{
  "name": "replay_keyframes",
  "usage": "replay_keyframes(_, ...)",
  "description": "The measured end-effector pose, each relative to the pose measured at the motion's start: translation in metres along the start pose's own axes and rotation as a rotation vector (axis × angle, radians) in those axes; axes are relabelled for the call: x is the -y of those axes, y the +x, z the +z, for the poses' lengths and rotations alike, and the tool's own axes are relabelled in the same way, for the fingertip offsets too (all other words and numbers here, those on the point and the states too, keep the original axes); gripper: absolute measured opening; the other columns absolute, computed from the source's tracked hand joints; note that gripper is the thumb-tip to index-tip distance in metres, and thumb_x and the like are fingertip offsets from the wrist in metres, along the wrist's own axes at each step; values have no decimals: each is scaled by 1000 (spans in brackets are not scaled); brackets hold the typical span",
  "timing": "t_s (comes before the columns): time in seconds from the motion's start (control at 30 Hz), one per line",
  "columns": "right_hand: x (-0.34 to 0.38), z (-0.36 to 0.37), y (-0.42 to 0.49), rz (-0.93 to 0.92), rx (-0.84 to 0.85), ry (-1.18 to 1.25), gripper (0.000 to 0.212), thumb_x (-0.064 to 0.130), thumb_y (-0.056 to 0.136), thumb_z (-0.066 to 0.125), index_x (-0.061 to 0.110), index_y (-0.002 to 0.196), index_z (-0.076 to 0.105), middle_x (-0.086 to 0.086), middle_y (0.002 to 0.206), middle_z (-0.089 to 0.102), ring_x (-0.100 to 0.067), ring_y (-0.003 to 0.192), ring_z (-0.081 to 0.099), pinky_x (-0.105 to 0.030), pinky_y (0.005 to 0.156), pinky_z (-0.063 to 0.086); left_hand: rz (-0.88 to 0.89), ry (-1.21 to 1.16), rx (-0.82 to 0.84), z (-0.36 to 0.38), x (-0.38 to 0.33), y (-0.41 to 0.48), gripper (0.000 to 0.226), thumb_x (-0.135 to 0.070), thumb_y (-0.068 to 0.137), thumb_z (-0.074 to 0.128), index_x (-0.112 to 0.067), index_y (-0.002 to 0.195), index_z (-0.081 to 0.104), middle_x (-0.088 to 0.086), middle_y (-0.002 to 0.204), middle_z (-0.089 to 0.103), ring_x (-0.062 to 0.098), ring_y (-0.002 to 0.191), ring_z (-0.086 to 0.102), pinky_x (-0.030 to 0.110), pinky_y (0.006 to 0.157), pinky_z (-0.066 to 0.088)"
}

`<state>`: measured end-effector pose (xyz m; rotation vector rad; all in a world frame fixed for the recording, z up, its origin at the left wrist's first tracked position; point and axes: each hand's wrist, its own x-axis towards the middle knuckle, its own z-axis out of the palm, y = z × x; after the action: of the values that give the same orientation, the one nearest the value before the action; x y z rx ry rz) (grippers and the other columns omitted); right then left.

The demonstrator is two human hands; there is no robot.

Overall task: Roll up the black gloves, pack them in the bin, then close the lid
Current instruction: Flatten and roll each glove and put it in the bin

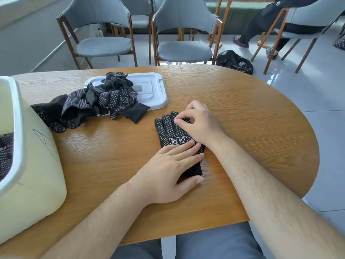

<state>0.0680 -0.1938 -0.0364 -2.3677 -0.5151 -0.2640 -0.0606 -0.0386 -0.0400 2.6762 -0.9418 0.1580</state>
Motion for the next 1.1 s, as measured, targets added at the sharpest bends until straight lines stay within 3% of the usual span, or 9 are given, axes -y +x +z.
replay_keyframes(0.13,-2,1,0,-19,-84,25,10,35,94,72,27,93,79,10,90,54,-9,99,50,-27,84,45,14,-25,27,-1,0,1,64,-61,103,36,-23,154,42,-8,165,24,5,155,8,29,127,8)
replay_keyframes(0.27,-2,3,-1,14,-44,-10,8,36,93,72,31,92,78,11,91,54,-9,101,49,-28,86,43,23,-75,32,0,1,1,62,-57,104,34,-22,155,40,-9,166,21,4,155,4,30,128,5)
replay_keyframes(0.33,1,2,0,31,-63,30,7,37,93,72,33,94,77,12,92,54,-10,103,50,-28,88,44,10,-163,-38,-1,1,2,54,-47,106,37,-18,150,48,-7,163,31,5,155,12,30,127,10)
replay_keyframes(0.47,8,-2,11,-26,-16,59,15,45,93,69,36,102,77,12,99,55,-12,108,50,-34,97,47,-61,-215,-310,2,9,3,32,-23,103,52,-8,125,70,3,140,62,15,140,48,30,118,36)
replay_keyframes(0.6,15,6,15,-25,81,-31,15,50,89,72,39,97,78,12,101,51,-13,109,45,-41,101,44,-107,-131,-226,9,13,3,37,-29,100,50,-11,127,69,2,139,63,16,137,52,32,116,39)
replay_keyframes(0.77,12,12,13,-67,-55,-1,8,35,91,74,30,90,79,12,92,51,-13,105,47,-40,95,47,-120,-98,-221,9,12,2,36,-27,99,52,-13,128,69,0,140,62,14,138,51,30,117,37)
replay_keyframes(0.93,11,12,12,-32,4,-77,14,41,94,67,34,101,77,10,97,53,-13,106,46,-43,99,45,-121,-94,-215,10,11,2,36,-26,99,54,-14,130,68,-1,142,61,13,139,49,32,118,36)
replay_keyframes(1.03,17,9,13,-125,-47,-64,21,41,95,64,34,111,76,9,98,53,-15,104,48,-43,96,46,-118,-91,-190,10,10,0,40,-28,101,46,-13,133,66,0,145,58,14,142,45,34,120,34)
replay_keyframes(1.1,24,8,14,-176,9,-63,23,48,93,66,37,110,76,10,102,54,-14,106,47,-40,98,41,-111,-95,-182,9,10,0,41,-28,102,45,-12,135,64,1,146,57,14,144,43,34,121,32)
